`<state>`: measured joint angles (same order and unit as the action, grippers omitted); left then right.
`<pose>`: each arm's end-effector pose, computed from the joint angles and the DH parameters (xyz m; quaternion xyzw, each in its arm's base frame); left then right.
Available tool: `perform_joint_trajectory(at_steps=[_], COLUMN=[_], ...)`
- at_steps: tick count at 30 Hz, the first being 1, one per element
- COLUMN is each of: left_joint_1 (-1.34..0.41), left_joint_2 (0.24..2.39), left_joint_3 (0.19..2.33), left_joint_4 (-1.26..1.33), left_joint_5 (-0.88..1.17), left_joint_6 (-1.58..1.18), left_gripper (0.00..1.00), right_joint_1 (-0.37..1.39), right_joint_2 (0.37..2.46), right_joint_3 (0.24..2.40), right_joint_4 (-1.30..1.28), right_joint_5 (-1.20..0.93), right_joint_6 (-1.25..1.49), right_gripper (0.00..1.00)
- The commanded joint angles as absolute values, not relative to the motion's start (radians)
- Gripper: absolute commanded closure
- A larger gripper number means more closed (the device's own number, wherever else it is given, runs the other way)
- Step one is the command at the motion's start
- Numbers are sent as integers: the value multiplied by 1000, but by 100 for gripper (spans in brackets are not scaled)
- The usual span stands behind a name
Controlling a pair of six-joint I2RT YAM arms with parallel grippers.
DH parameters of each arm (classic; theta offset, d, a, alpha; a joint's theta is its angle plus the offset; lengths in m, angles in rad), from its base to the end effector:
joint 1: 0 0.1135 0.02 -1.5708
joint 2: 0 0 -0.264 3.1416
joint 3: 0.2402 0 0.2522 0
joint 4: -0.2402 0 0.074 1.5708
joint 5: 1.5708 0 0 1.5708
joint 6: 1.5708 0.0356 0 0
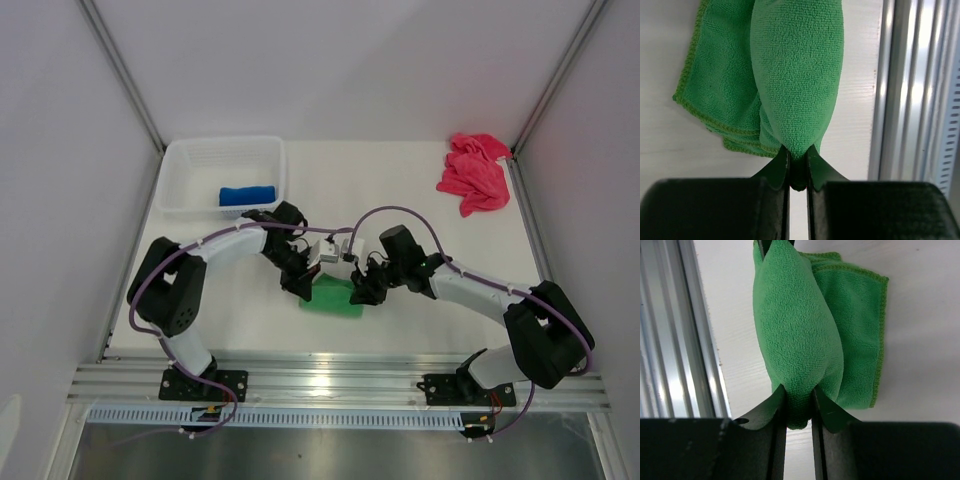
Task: Roll the towels
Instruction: Roll the towel
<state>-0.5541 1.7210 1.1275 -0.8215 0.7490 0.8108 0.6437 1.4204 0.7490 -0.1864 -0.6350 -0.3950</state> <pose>0.2523 -0.1846 0.1884 0.6073 0.7021 -0.3524 0.1185 0.2087 0.1830 0.1915 -0.5364 0.7188 0.3314 0.2927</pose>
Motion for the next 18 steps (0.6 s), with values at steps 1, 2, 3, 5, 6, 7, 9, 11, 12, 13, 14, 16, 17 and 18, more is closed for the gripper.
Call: perform_joint_trajectory(at_steps=[1, 2, 3, 5, 6, 7, 9, 11, 12, 13, 14, 16, 17, 18], left_joint_1=[-560, -558, -558, -560, -558, -560, -560, -558, -558, -558, -558, -558, -560, -558], left_joint_2=[1687, 1684, 1677, 1672, 1674, 1684, 1704, 1741, 1752, 1770, 1778, 1795, 1808, 1813], left_joint_3=[1161, 1155, 1155, 1144, 1143, 1144, 1157, 1183, 1195, 1206, 1212, 1227, 1233, 1239], left_joint_4=[-946, -968, -982, -983, -970, -947, -852, -780, -763, -752, -744, -724, -726, -716], left_joint_5=[842, 853, 864, 870, 864, 838, 790, 711, 690, 677, 655, 635, 623, 609], left_joint_6=[776, 779, 782, 775, 769, 720, 608, 548, 505, 496, 485, 454, 451, 434], left_gripper=[99, 98, 96, 94, 93, 90, 89, 87, 84, 83, 82, 75, 71, 63], right_joint_1=[638, 637, 631, 597, 582, 565, 522, 509, 509, 511, 508, 499, 491, 486], right_joint_2=[1407, 1408, 1413, 1417, 1423, 1437, 1500, 1548, 1584, 1598, 1608, 1621, 1623, 1621], right_joint_3=[752, 753, 756, 756, 758, 774, 801, 851, 868, 891, 896, 900, 899, 897], right_joint_4=[-224, -230, -236, -238, -235, -236, -239, -276, -299, -326, -336, -342, -341, -336], right_joint_5=[-706, -713, -733, -756, -776, -787, -811, -805, -790, -781, -775, -769, -769, -769], right_joint_6=[-347, -333, -303, -295, -276, -264, -227, -212, -221, -224, -222, -197, -187, -180], right_gripper=[97, 97, 97, 97, 97, 97, 98, 99, 100, 100, 100, 100, 100, 100])
